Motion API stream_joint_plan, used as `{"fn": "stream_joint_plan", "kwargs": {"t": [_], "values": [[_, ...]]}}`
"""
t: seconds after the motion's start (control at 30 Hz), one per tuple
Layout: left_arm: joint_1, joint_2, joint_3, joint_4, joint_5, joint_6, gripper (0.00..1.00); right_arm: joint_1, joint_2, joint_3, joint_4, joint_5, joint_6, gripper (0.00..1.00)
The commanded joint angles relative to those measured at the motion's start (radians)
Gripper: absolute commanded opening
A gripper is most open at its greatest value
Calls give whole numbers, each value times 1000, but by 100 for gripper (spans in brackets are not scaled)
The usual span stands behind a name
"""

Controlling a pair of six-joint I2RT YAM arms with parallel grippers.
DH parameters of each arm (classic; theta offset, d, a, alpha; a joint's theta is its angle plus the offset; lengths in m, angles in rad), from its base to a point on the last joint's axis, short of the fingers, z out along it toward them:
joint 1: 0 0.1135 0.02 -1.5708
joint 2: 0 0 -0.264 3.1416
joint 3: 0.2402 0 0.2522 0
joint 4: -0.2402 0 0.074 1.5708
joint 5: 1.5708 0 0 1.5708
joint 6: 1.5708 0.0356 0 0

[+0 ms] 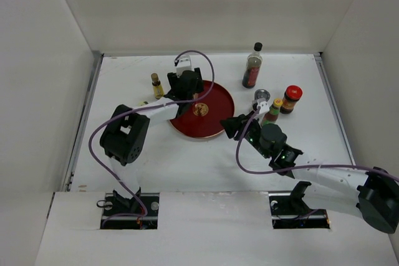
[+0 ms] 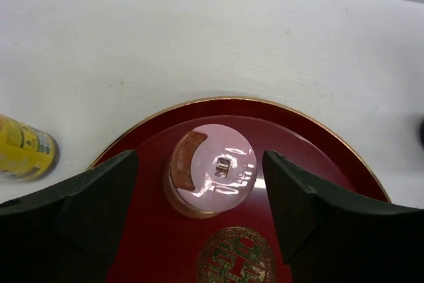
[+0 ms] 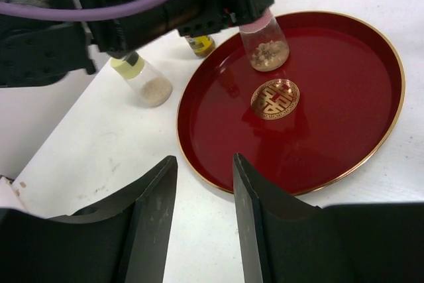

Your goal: Organize the condiment bottles

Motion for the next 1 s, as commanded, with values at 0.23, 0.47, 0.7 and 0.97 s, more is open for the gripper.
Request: {"fn": "stream_joint_plan", "kwargs": {"t": [0.23, 0.47, 0.7, 0.97], "values": [[134, -318, -85, -94, -26, -6, 68, 0, 5, 11, 51, 20, 9, 50], [210, -318, -99, -69, -48, -11, 66, 0, 52, 31, 45, 16, 1, 63], [264, -203, -8, -93, -25, 1, 61, 3, 64, 35, 47, 11, -2, 65], [281, -109, 55, -130, -1, 3, 40, 3, 64, 32, 48, 9, -1, 65]]}}
